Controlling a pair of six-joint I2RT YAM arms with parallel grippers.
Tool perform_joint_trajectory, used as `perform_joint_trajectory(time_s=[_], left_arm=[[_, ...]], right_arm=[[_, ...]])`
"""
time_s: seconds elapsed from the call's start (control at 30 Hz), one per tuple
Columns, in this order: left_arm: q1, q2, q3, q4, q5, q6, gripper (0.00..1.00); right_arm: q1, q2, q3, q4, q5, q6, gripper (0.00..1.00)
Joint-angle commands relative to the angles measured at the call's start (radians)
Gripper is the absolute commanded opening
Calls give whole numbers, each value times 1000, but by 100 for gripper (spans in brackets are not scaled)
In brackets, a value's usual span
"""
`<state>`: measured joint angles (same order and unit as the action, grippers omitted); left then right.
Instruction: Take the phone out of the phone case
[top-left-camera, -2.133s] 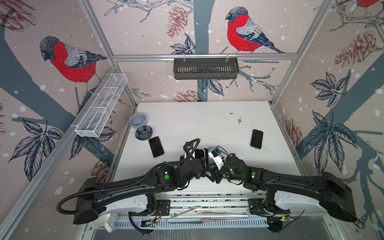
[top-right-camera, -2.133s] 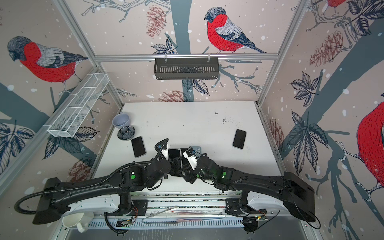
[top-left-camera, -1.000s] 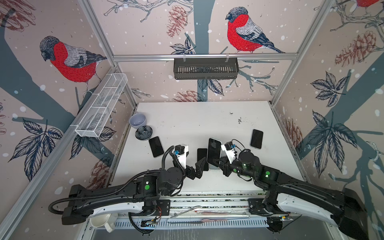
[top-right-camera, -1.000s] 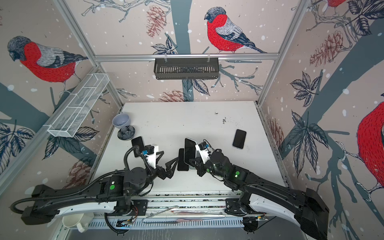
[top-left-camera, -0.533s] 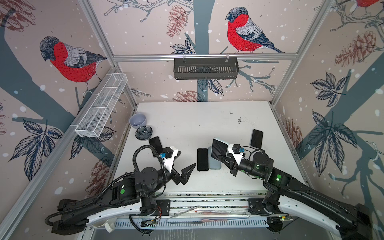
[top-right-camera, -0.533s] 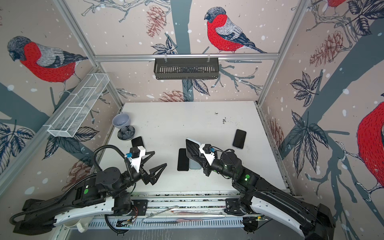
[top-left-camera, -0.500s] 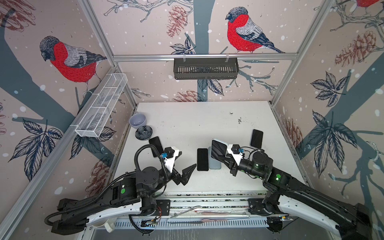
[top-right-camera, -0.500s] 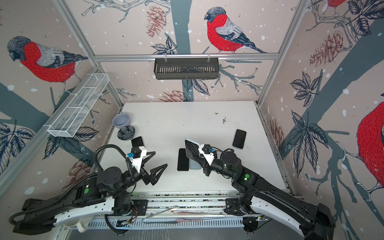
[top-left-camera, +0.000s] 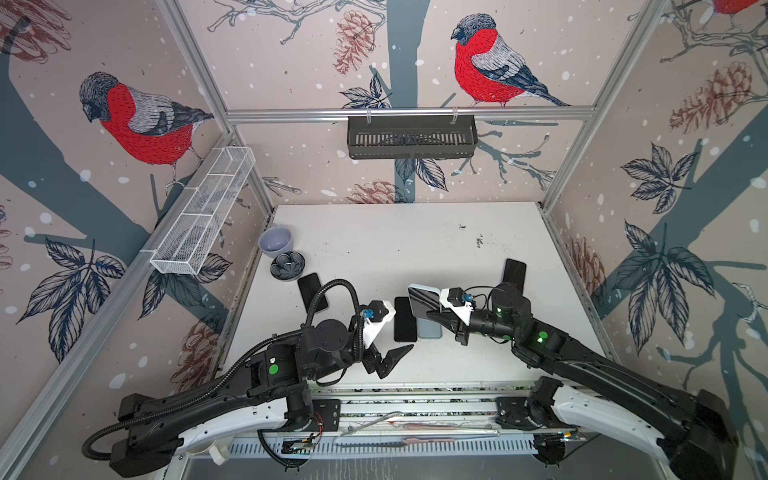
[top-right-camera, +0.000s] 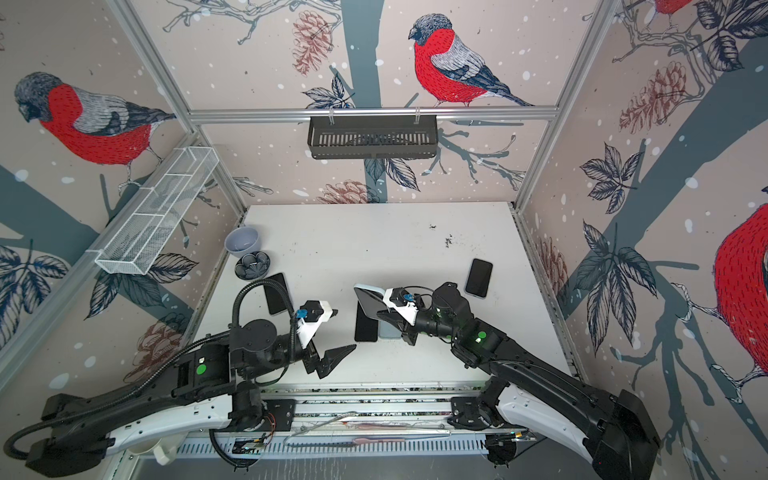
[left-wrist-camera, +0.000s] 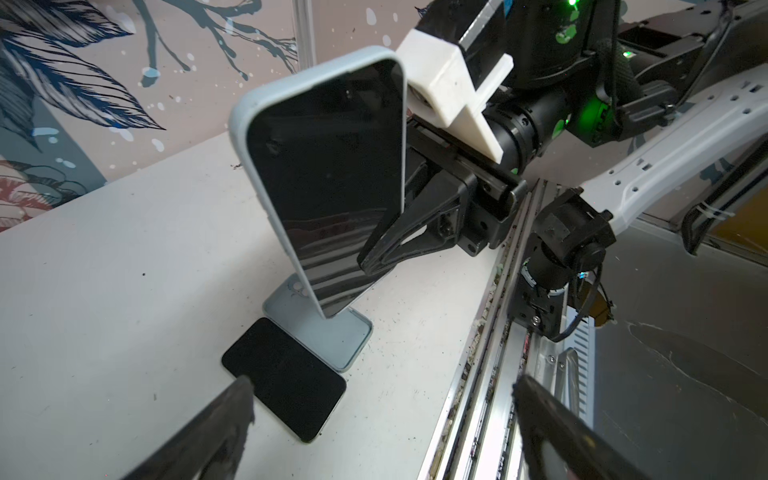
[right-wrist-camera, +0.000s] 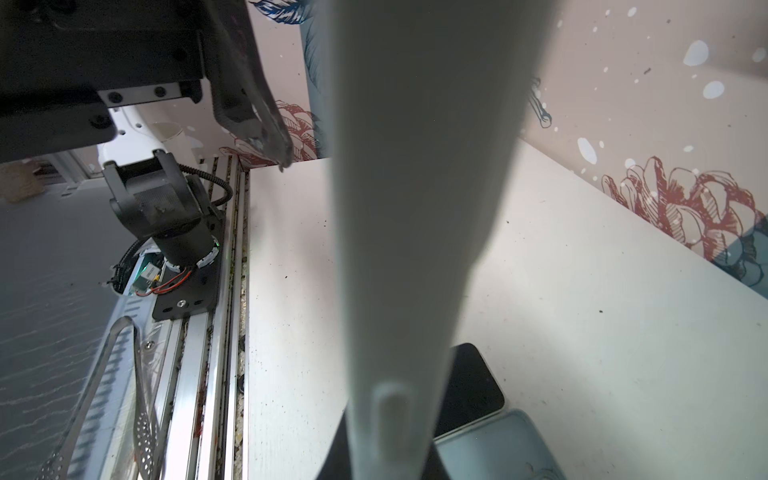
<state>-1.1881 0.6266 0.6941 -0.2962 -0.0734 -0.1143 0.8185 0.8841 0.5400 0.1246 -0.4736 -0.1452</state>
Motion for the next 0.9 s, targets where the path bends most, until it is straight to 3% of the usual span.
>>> perform_joint_trajectory(time_s=[0.0,0.23,0.57,0.87], left_arm=[[48,-1,-4,90,154,60,96],[183,49,2,121,366,124,93],[283,180,91,130,497,171,82],[305,216,112,142,579,168,54]], right_arm=[[-10,-3,-13,42,-89,-75,0],[-85,13,-33,84,-313,-86,0],[-90,11,-37,64,-399,-107,0],[-76,45,-36,56,-395,-114,0]])
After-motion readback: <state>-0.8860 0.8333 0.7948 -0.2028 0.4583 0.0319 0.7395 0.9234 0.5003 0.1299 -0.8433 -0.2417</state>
